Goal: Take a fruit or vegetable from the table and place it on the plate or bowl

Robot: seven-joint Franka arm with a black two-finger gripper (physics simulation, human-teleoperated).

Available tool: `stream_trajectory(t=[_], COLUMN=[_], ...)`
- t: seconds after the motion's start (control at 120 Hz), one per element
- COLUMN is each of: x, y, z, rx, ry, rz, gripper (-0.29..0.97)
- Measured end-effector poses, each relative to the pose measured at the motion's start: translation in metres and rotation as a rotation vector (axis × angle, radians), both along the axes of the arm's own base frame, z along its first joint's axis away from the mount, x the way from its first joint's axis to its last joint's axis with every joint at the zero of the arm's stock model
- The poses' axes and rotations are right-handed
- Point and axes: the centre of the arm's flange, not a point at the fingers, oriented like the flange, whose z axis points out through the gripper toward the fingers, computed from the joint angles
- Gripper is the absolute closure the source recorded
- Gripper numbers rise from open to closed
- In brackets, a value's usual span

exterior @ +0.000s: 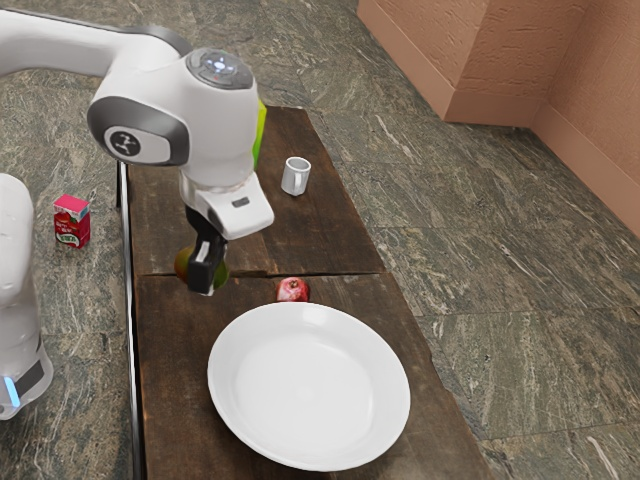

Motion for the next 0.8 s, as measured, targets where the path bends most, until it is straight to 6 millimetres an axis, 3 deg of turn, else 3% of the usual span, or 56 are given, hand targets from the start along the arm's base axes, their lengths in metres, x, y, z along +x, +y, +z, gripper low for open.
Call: stream_trajectory(t=[0.158,0.283,0.35,0.408,0.483,0.675,0.8], x=[0.01,0.043,0.065,0.078,0.084,0.1,0.1], y=[-0.008,-0.01,-0.019,-0.039,-0.054,-0.07,-0.087], z=[-0.001,-0.017,-0.009,-0.005,-0.007,-0.023,-0.03], rx=[-0.027,-0.064,-0.087,-0.088,-0.085,-0.108,-0.117], ry=[-0.015,-0.014,-0.036,-0.052,-0.065,-0.105,-0.155], rz=[0.014,0.027,0.014,-0.022,-0.047,-0.061,-0.077], gripper=[0.5,0.5,0.52,0.51,0.51,0.51,0.51])
